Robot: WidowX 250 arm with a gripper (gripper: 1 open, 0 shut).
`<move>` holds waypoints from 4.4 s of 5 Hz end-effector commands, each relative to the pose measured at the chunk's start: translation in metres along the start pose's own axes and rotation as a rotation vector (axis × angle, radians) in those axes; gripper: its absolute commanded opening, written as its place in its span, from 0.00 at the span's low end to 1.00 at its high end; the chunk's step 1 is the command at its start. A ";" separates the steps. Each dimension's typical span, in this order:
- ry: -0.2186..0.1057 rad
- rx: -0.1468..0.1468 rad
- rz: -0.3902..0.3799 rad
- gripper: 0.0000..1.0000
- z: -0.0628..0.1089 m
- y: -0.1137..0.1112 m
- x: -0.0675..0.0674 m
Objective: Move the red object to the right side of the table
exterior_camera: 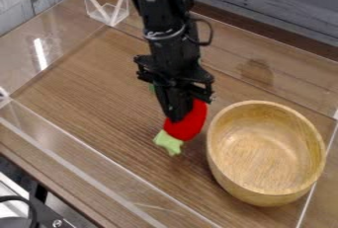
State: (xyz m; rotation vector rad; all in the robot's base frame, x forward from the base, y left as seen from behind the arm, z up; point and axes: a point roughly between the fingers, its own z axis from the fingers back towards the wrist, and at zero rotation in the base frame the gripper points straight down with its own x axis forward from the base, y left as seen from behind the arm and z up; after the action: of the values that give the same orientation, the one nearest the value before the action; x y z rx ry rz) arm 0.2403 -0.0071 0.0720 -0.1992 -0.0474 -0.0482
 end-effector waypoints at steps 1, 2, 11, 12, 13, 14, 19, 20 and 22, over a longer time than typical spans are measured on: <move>-0.065 -0.013 -0.012 0.00 0.017 -0.009 0.026; -0.045 -0.002 -0.028 0.00 0.008 0.002 0.012; -0.042 -0.007 -0.076 0.00 0.000 0.001 0.031; -0.043 -0.007 -0.083 0.00 -0.002 0.001 0.034; -0.037 -0.006 -0.089 0.00 -0.005 0.003 0.032; -0.025 -0.002 -0.094 0.00 -0.009 0.005 0.028; -0.029 -0.006 -0.114 0.00 -0.006 0.005 0.031; -0.038 -0.009 -0.111 0.00 -0.004 0.001 0.040; -0.048 -0.006 -0.104 0.00 -0.007 -0.005 0.058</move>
State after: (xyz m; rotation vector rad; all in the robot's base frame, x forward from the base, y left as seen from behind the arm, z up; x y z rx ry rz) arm 0.2890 -0.0160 0.0563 -0.2144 -0.0549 -0.1340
